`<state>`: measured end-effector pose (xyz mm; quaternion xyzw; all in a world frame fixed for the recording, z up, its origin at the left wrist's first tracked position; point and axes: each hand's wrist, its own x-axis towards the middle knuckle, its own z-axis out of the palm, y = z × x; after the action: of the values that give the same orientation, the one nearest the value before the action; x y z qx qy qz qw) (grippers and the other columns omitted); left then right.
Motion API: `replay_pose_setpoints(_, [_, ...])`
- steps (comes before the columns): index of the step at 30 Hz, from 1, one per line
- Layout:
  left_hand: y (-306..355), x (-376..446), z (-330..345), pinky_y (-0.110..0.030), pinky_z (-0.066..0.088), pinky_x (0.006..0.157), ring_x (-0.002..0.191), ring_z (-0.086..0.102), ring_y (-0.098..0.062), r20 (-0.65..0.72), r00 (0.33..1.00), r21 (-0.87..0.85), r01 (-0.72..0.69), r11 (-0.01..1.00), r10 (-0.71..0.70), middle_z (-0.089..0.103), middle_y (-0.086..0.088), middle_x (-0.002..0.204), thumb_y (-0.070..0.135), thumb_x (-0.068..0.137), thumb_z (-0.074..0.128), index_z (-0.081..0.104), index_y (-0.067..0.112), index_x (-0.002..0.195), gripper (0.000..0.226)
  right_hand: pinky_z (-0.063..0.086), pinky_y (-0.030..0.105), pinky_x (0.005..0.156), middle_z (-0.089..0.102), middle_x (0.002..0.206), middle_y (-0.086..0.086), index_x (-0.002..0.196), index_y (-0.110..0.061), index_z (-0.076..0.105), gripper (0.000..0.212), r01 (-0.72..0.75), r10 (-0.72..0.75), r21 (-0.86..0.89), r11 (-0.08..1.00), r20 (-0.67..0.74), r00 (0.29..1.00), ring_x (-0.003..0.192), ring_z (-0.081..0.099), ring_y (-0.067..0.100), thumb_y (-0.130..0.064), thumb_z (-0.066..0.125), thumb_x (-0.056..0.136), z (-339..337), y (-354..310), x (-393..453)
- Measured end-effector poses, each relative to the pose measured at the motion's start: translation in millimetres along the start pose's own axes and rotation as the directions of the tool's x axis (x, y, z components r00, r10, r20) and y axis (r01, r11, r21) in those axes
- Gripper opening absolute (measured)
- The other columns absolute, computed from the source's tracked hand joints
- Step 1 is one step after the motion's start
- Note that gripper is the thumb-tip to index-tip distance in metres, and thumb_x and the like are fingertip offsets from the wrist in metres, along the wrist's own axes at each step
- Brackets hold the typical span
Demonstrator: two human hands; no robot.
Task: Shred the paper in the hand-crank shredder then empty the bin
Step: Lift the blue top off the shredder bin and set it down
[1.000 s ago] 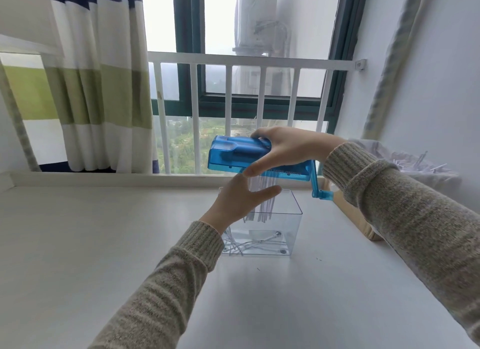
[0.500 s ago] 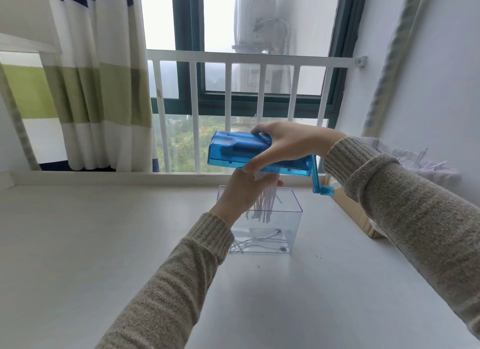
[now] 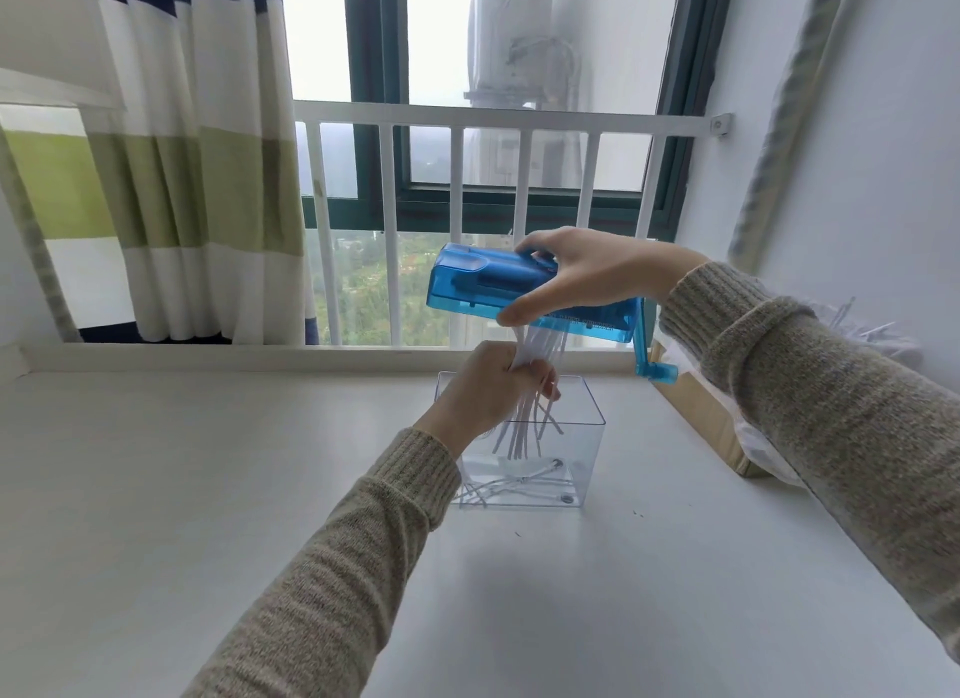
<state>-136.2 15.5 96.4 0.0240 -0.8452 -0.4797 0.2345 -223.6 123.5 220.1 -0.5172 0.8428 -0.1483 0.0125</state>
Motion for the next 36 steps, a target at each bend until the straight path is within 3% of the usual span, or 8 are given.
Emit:
replay_pose_setpoints(6, [0.1, -2.2, -0.9, -0.024, 0.05, 0.069, 0.068, 0.067, -0.007, -0.019, 1.0, 0.113, 0.008, 0.994, -0.006, 0.073, 0.006, 0.077, 0.016, 0.096, 0.052, 0.074, 0.007, 0.08, 0.029, 0.057, 0.03, 0.075, 0.063, 0.1, -0.006, 0.119, -0.029, 0.051, 0.063, 0.005, -0.006, -0.018, 1.0, -0.008, 1.0, 0.082, 0.066, 0.013, -0.063, 0.071, 0.07, -0.3, -2.4, -1.5])
replay_pose_setpoints(9, [-2.7, -3.4, -5.5, -0.033, 0.054, 0.079, 0.082, 0.068, -0.023, -0.001, 0.998, 0.186, 0.057, 0.981, -0.057, 0.074, 0.007, 0.075, 0.019, 0.095, 0.053, 0.074, 0.011, 0.081, 0.027, 0.058, 0.031, 0.076, 0.064, 0.101, -0.006, 0.119, -0.029, 0.051, 0.065, 0.007, -0.008, -0.015, 1.0, -0.011, 1.0, 0.083, 0.066, 0.014, -0.063, 0.071, 0.068, -1.3, -2.7, -0.9])
replay_pose_setpoints(12, [-3.9, -3.4, -11.2, -0.031, 0.054, 0.082, 0.082, 0.069, -0.015, 0.021, 0.997, 0.236, 0.065, 0.97, -0.072, 0.075, 0.005, 0.078, 0.02, 0.094, 0.055, 0.074, 0.01, 0.084, 0.024, 0.059, 0.033, 0.078, 0.064, 0.102, -0.005, 0.121, -0.028, 0.051, 0.067, 0.011, -0.011, -0.017, 1.0, -0.02, 1.0, 0.083, 0.066, 0.014, -0.064, 0.071, 0.068, -4.4, -3.4, -0.9])
replay_pose_setpoints(14, [-4.6, -2.1, -14.3, -0.023, 0.054, 0.071, 0.071, 0.068, -0.016, 0.033, 0.996, 0.264, 0.076, 0.962, -0.088, 0.074, 0.005, 0.078, 0.023, 0.093, 0.059, 0.073, 0.012, 0.078, 0.024, 0.059, 0.034, 0.078, 0.063, 0.102, -0.005, 0.122, -0.028, 0.05, 0.068, 0.009, -0.009, -0.017, 1.0, -0.024, 1.0, 0.083, 0.066, 0.014, -0.064, 0.071, 0.068, -5.9, -3.8, -0.7])
replay_pose_setpoints(17, [-4.9, -1.8, -17.8, -0.016, 0.039, 0.047, 0.046, 0.044, -0.015, 0.045, 0.994, 0.323, 0.082, 0.943, -0.102, 0.056, -0.002, 0.059, 0.032, 0.089, 0.066, 0.058, 0.007, 0.061, 0.038, 0.059, 0.035, 0.079, 0.064, 0.102, -0.005, 0.122, -0.028, 0.05, 0.069, 0.007, -0.007, -0.017, 1.0, -0.021, 1.0, 0.083, 0.067, 0.014, -0.065, 0.071, 0.067, -6.0, -2.9, -0.4])
replay_pose_setpoints(20, [-5.8, -1.8, -21.4, -0.025, 0.051, 0.074, 0.078, 0.066, -0.025, 0.118, 0.99, 0.365, 0.023, 0.931, -0.071, 0.07, -0.013, 0.091, 0.038, 0.085, 0.069, 0.068, -0.001, 0.097, 0.04, 0.058, 0.034, 0.08, 0.063, 0.102, -0.005, 0.121, -0.028, 0.051, 0.068, 0.005, -0.006, -0.021, 1.0, -0.019, 1.0, 0.084, 0.066, 0.014, -0.065, 0.07, 0.067, -4.9, -1.9, -0.9])
replay_pose_setpoints(23, [-1.9, -5.7, -25.2, -0.019, 0.036, 0.093, 0.122, 0.056, -0.018, 0.14, 0.989, 0.391, -0.012, 0.92, -0.046, 0.059, -0.005, 0.133, 0.037, 0.082, 0.071, 0.052, 0.007, 0.134, 0.063, 0.058, 0.034, 0.08, 0.064, 0.102, -0.006, 0.12, -0.029, 0.051, 0.067, 0.005, -0.005, -0.019, 1.0, -0.014, 1.0, 0.084, 0.066, 0.014, -0.065, 0.07, 0.068, -4.5, -1.9, -1.3])
replay_pose_setpoints(36, [6.6, -2.0, -9.7, -0.029, 0.04, 0.104, 0.125, 0.054, -0.016, 0.049, 0.998, 0.125, -0.055, 0.991, 0.049, 0.056, -0.003, 0.137, 0.045, 0.091, 0.057, 0.05, 0.006, 0.136, 0.06, 0.057, 0.037, 0.083, 0.063, 0.103, -0.005, 0.121, -0.028, 0.051, 0.076, 0.02, -0.02, -0.013, 1.0, -0.003, 1.0, 0.085, 0.065, 0.014, -0.07, 0.07, 0.061, -0.1, -11.1, -0.1])
